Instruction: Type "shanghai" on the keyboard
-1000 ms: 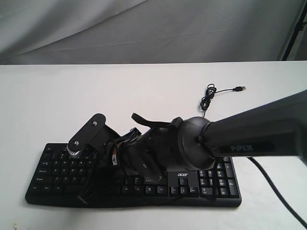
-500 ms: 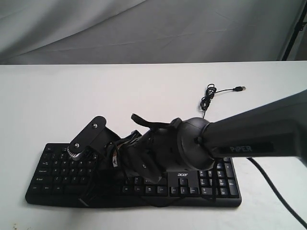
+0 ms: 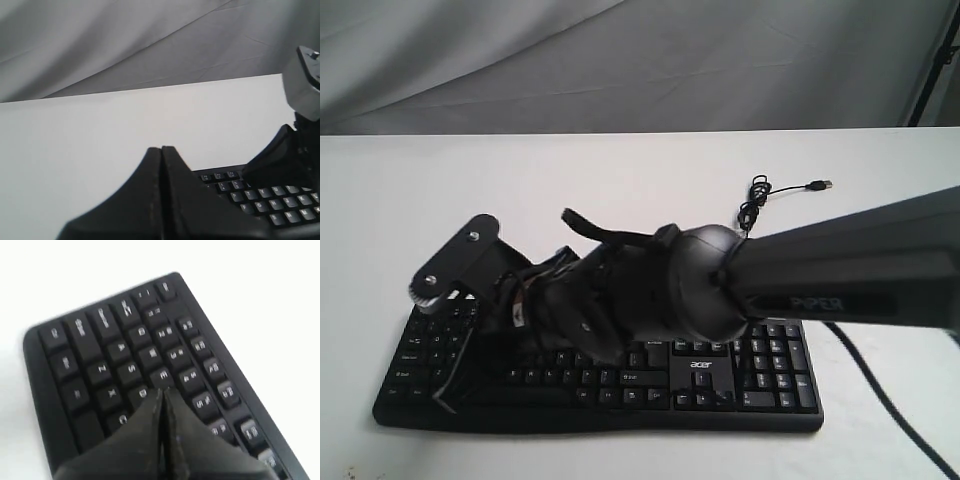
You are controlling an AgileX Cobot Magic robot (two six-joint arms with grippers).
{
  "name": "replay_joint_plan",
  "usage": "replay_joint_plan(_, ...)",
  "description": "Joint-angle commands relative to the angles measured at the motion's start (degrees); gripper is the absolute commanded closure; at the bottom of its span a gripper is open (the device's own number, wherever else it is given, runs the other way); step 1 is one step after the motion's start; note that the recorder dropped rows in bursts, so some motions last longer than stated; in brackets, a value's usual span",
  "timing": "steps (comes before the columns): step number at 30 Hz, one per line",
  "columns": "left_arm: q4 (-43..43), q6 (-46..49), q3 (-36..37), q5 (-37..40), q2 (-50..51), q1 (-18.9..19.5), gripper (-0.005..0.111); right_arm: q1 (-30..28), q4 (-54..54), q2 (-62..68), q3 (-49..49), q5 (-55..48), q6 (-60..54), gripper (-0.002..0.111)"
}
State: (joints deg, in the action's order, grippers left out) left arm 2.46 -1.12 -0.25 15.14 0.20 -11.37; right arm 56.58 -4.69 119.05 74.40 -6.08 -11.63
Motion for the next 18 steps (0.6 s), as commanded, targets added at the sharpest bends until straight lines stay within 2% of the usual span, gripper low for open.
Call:
replay_joint_plan(1,0.04,-0.16,0.25,-0.27,-0.20,-0.23,0.107,1.63,1.76,4.50,8.34,-4.75,-0.60,0.108)
replay_joint_plan(9,0.04,-0.16,0.25,-0.27,-0.20,-0.23,0.107,2.85,2.12,11.53,17.39,-7.59,-1.63,0.108)
replay_joint_plan(18,0.04,-0.16,0.25,-0.27,-0.20,-0.23,0.107,2.85,2.01,14.01,19.40,-7.08,-2.21,0.108)
